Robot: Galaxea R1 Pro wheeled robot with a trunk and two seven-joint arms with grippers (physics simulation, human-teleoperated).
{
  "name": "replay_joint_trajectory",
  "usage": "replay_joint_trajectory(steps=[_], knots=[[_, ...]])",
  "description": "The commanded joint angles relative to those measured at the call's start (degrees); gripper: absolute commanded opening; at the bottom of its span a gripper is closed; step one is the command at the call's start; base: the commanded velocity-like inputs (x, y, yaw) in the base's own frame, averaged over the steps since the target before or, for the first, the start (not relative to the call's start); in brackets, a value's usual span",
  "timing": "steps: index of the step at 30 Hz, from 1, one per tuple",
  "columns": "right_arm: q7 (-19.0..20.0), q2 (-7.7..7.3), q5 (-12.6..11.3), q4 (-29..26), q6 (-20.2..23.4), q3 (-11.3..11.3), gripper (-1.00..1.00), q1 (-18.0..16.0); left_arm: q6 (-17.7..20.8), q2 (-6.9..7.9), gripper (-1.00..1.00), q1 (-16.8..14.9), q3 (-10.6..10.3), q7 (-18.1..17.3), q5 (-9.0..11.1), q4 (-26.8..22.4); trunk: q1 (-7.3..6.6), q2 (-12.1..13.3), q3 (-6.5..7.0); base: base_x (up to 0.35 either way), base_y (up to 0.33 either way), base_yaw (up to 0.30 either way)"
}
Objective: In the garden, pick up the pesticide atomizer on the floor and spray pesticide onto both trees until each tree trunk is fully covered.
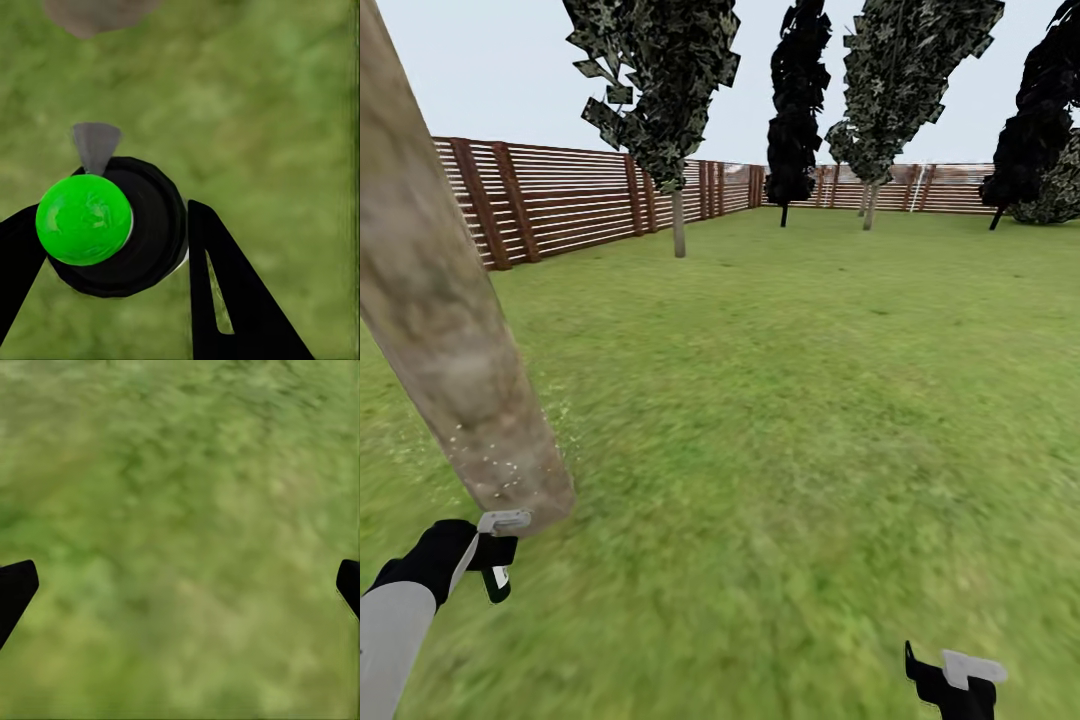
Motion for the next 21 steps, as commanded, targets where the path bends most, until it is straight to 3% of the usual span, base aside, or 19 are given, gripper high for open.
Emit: replay_joint_trajectory(steps=[1,21], knots=[[0.03,-0.01,0.52,0.06,-0.24,-0.47,1.0,-0.06,0.26,-0.05,-1.0,-0.04,0.45,-0.48,-0.62,-0.11,0.01,-0.02,-0.05,0.181,-0.224,0.005],[0.03,-0.01,0.52,0.06,-0.24,-0.43,1.0,-0.06,0.27,-0.05,-1.0,-0.04,0.45,-0.48,-0.62,-0.11,0.01,-0.02,-0.05,0.173,-0.229,0.255]])
